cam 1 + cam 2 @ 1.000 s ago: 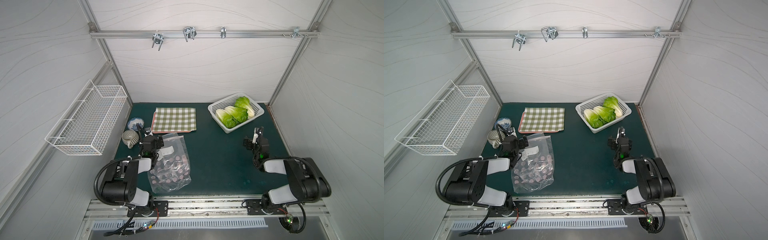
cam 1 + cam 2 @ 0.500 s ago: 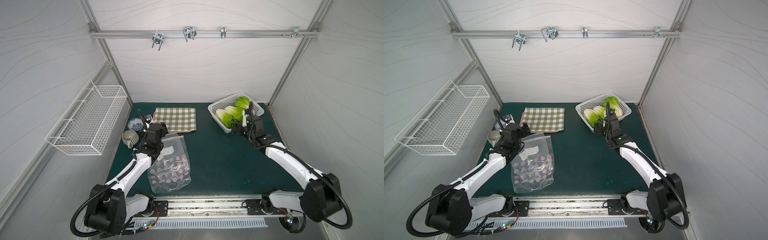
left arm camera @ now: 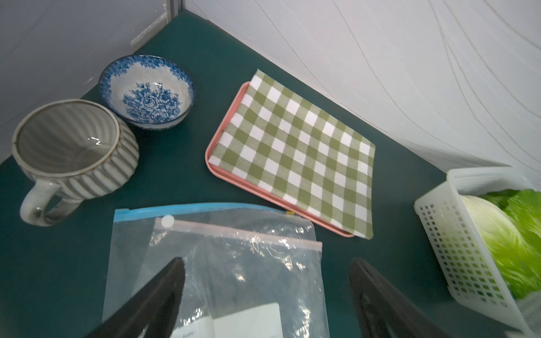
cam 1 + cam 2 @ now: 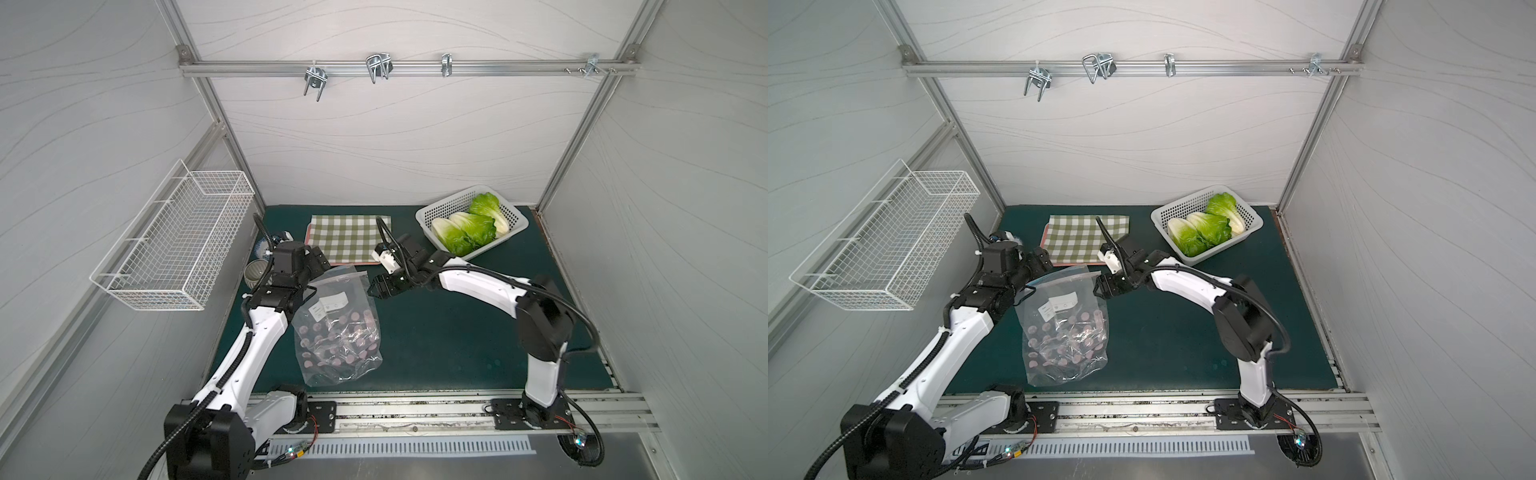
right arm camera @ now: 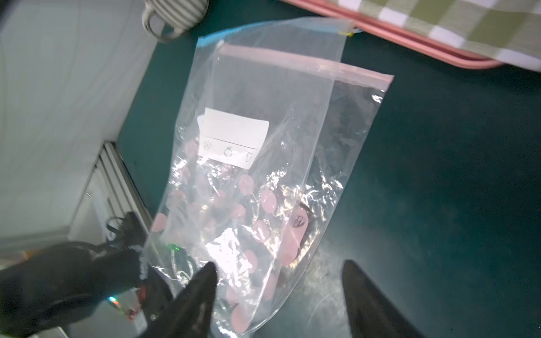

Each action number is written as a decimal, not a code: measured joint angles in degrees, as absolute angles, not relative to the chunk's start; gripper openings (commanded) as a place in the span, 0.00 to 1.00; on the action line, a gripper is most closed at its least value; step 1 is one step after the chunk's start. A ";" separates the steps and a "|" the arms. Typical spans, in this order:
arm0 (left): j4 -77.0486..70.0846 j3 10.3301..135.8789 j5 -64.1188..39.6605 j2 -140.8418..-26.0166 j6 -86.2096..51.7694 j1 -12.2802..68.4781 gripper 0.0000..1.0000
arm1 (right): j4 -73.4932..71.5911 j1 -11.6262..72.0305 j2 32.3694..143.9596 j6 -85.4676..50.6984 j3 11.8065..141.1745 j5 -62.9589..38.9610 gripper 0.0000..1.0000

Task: Put the chinese cabbages into a zipper bag and zip it
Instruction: Pick up the zipper food storage bag.

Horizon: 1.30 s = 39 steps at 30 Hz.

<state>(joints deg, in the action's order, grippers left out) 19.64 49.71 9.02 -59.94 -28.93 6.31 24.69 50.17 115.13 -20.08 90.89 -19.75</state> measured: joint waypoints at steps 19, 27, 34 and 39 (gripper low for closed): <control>36.23 53.04 9.45 -51.48 -25.96 12.82 0.78 | 23.40 49.78 135.90 -28.75 105.69 -40.18 0.13; 43.88 63.24 5.93 -53.12 -24.16 12.82 0.80 | 15.92 49.32 120.05 -30.55 90.35 -39.00 0.05; 51.11 75.88 3.27 -58.72 -23.81 12.82 0.82 | 1.61 47.29 87.35 -27.31 71.42 -22.68 0.02; 50.24 76.99 -1.98 -59.42 -26.35 14.85 0.87 | -6.98 46.35 71.59 -27.29 57.43 -2.85 0.01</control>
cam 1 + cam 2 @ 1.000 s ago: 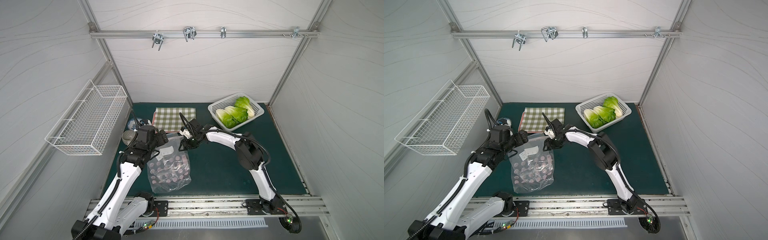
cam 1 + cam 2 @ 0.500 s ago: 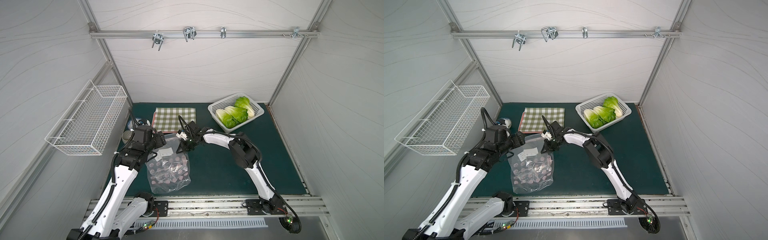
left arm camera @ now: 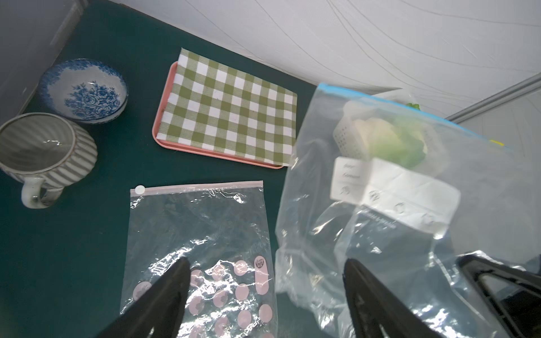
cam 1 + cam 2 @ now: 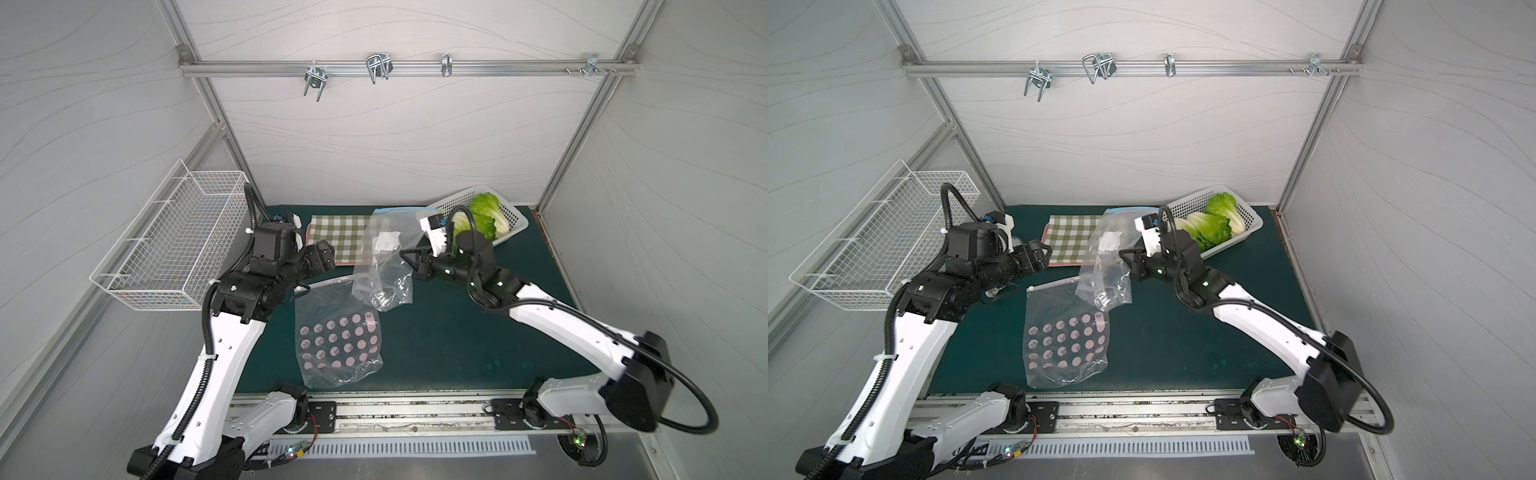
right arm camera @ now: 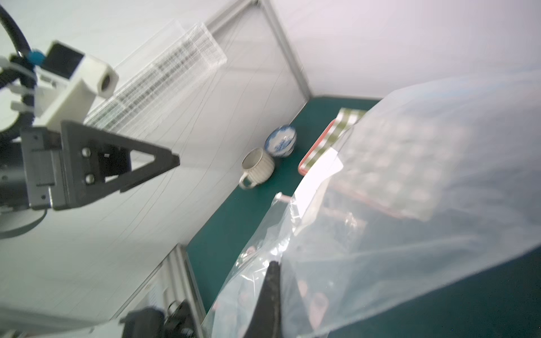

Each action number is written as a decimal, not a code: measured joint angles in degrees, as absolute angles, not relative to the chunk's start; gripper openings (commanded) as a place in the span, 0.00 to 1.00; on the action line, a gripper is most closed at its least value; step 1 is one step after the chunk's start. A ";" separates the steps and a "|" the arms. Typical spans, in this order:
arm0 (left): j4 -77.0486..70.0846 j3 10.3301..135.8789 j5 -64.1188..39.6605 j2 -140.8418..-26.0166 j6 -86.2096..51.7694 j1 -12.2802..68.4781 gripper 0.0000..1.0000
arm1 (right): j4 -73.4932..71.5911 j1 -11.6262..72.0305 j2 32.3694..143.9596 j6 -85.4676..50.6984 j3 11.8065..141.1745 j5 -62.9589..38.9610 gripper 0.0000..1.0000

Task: Put the chinese cabbages into a zipper bag and zip it
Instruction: Place the zipper food storage bag at the center of the board, then adjust the zipper food storage bag at the center of the board.

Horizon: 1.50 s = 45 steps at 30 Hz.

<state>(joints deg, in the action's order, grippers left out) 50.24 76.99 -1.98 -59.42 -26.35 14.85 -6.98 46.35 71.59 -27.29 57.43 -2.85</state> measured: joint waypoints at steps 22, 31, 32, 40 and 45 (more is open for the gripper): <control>39.92 67.40 -2.63 -73.63 -30.11 30.57 0.84 | 14.50 37.19 65.89 -54.89 39.75 -4.78 0.74; 37.65 67.40 -2.28 -79.75 -30.33 37.95 0.86 | 13.39 12.91 70.37 -46.92 41.34 -31.29 0.76; 37.54 67.42 -2.26 -80.03 -30.33 38.37 0.86 | 12.03 12.47 72.75 -46.92 41.98 -32.58 0.75; 37.41 67.68 -2.37 -80.79 -30.46 39.42 0.84 | -11.70 12.38 88.99 -51.94 41.71 -40.56 0.54; 37.43 67.70 -2.26 -80.66 -30.52 39.44 0.83 | -28.69 13.89 89.91 -55.90 34.50 -38.63 0.23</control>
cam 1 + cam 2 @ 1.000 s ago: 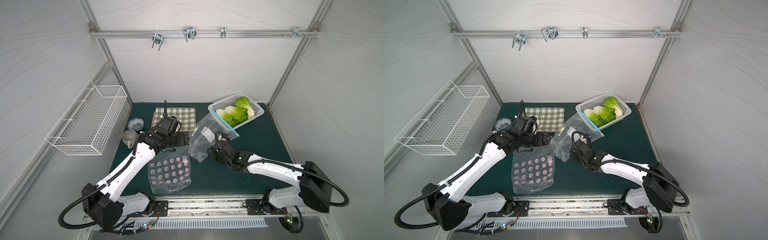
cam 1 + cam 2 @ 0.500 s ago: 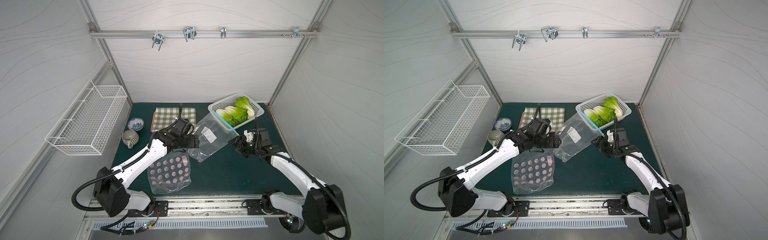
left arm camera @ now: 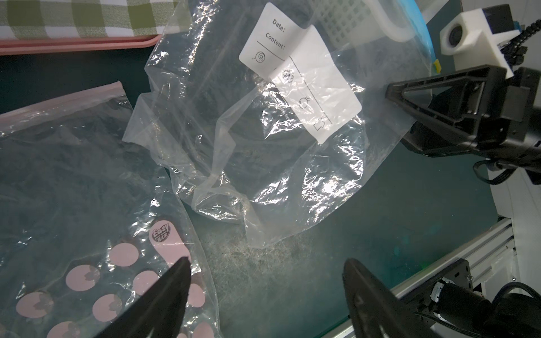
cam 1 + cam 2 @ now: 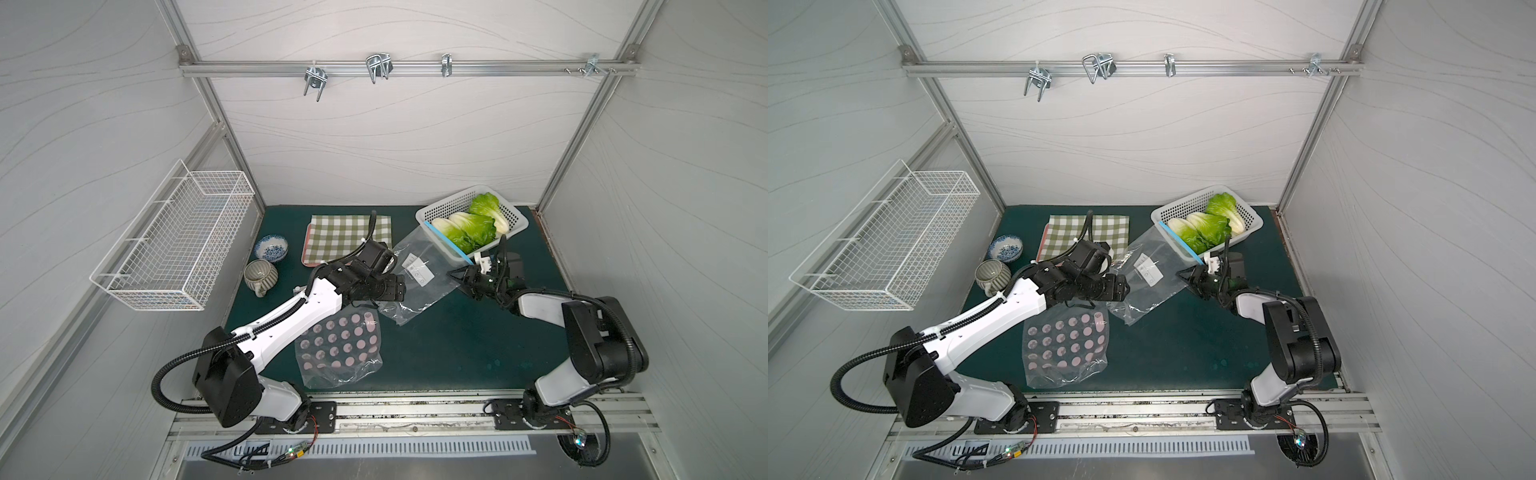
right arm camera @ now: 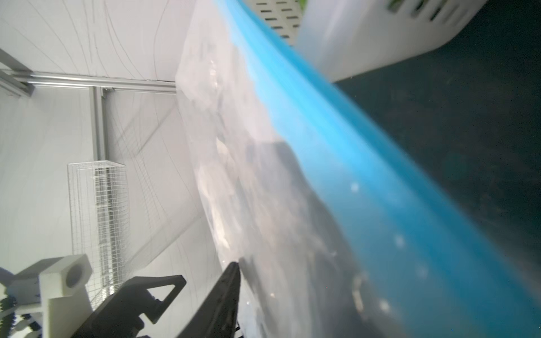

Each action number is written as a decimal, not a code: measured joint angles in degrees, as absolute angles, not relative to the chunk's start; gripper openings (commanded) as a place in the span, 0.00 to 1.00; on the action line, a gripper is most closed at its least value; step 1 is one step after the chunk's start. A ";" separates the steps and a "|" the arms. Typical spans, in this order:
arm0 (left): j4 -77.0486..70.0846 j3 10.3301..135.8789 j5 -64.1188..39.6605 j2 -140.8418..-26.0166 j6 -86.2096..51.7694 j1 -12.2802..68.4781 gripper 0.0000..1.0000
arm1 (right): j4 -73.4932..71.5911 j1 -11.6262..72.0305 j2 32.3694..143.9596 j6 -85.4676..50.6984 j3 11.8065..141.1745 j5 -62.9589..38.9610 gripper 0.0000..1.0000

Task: Put the chinese cabbages into a zipper bag and zip it
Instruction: Adjust the zipper food storage bag at the center of the board.

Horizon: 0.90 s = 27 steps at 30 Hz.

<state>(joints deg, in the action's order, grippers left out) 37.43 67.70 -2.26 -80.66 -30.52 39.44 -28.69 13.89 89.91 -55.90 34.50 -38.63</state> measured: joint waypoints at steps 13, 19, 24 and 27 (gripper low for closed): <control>43.64 74.46 -3.88 -77.71 -31.11 34.44 0.83 | -12.73 42.76 62.02 -18.90 38.74 0.89 0.08; 38.81 73.93 -10.17 -75.11 -34.50 32.10 0.83 | -6.72 46.48 62.98 -10.41 38.83 12.49 0.07; 32.23 73.01 -13.15 -79.33 -37.34 34.94 0.79 | -3.07 44.31 62.83 -17.63 35.57 11.44 0.13; 29.26 72.77 -13.82 -83.68 -38.11 37.54 0.74 | -2.94 36.91 62.43 -25.98 31.88 4.86 0.29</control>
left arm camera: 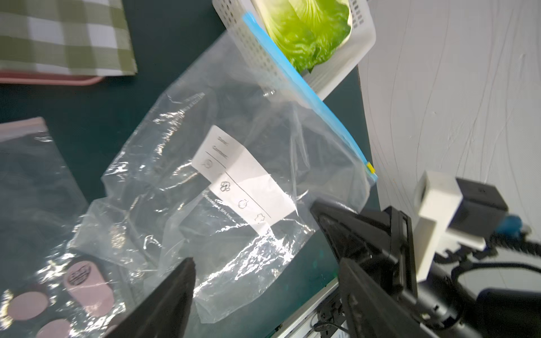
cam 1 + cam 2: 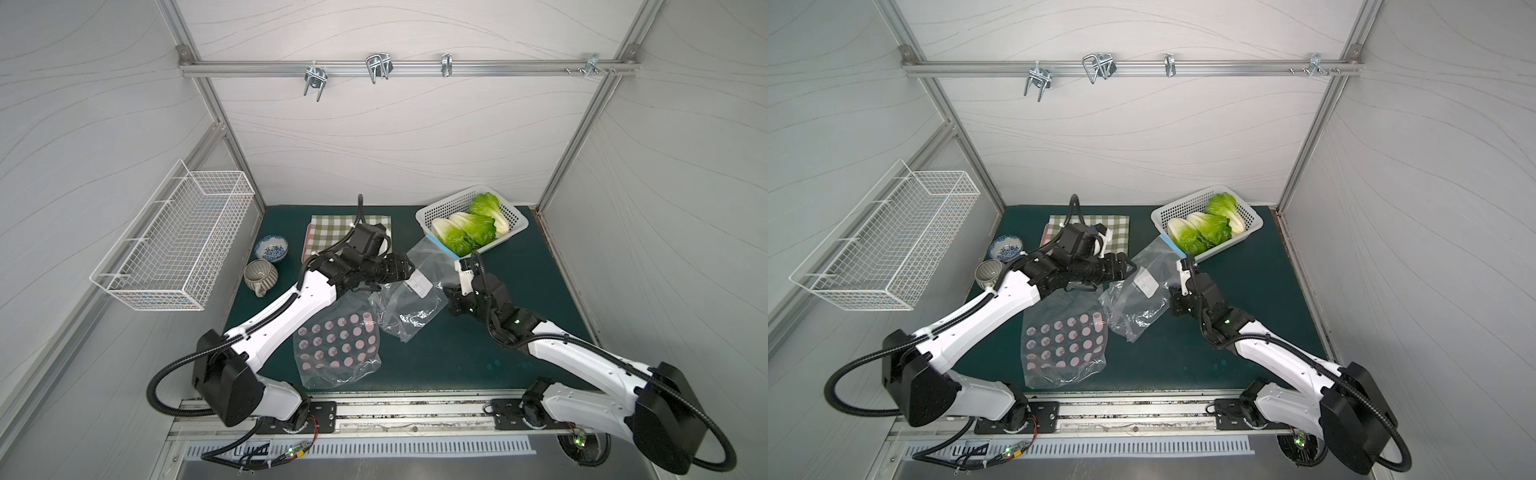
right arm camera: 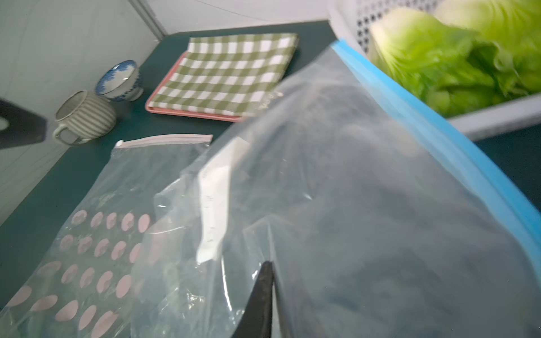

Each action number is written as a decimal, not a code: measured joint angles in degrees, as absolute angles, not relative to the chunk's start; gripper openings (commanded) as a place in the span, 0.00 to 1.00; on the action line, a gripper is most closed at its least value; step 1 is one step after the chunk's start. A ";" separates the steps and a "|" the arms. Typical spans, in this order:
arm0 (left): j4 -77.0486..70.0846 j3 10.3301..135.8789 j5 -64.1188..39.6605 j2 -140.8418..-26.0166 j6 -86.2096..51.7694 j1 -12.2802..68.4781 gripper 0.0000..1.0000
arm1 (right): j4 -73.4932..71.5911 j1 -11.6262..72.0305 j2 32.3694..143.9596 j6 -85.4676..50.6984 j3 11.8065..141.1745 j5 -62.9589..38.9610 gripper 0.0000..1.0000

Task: Put the chinese cabbages into a zipper bag and zip it
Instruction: Adjust the zipper food storage bag at the center of the board, then pick up the zipper food storage bag at the center of the board.

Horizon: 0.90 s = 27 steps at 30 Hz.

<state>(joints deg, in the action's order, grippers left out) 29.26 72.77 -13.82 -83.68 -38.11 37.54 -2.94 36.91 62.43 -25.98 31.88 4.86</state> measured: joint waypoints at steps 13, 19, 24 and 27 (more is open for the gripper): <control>20.40 62.92 -16.78 -99.11 -40.53 39.05 0.59 | -12.49 10.17 69.43 -42.24 24.77 -26.79 0.84; 19.92 62.33 -16.71 -99.18 -40.47 39.05 0.59 | -22.04 10.09 83.74 -44.69 28.45 -29.58 0.76; 19.90 62.33 -16.67 -99.18 -40.07 39.05 0.59 | -32.77 10.63 91.48 -48.12 29.06 -31.51 0.57; 20.03 62.33 -16.51 -99.18 -39.62 39.05 0.59 | -35.64 12.56 91.68 -48.34 28.97 -31.22 0.41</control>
<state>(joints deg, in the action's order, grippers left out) 20.03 62.33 -16.51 -99.18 -39.62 39.05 -35.64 12.56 91.68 -48.34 28.97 -31.22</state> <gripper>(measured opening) 0.592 0.501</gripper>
